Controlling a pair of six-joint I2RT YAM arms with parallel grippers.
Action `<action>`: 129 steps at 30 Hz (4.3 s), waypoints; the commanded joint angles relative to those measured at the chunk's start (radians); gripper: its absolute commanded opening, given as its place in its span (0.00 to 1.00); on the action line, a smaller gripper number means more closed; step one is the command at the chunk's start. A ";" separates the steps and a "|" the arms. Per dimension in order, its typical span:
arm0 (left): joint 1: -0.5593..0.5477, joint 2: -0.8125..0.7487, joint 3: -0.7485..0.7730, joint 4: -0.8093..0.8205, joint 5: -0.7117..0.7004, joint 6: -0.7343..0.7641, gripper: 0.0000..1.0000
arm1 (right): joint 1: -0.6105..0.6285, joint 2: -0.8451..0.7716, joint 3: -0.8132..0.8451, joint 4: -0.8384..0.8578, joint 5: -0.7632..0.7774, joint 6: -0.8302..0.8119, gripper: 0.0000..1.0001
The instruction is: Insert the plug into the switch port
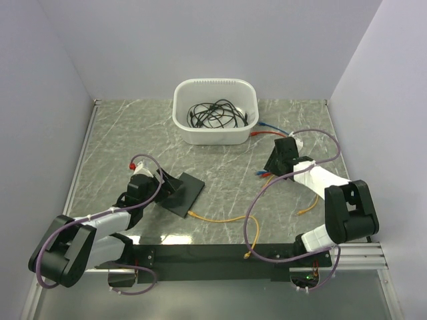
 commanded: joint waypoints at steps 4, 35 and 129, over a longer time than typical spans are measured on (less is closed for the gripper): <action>0.001 0.010 -0.014 0.007 0.027 0.012 0.87 | -0.034 0.030 0.011 0.050 -0.024 0.017 0.54; 0.001 -0.005 -0.031 0.012 0.047 0.010 0.86 | -0.039 0.131 0.073 0.045 -0.133 -0.020 0.00; -0.605 -0.321 0.102 0.106 -0.148 0.254 0.71 | 0.415 -0.493 -0.008 -0.022 -0.306 0.146 0.00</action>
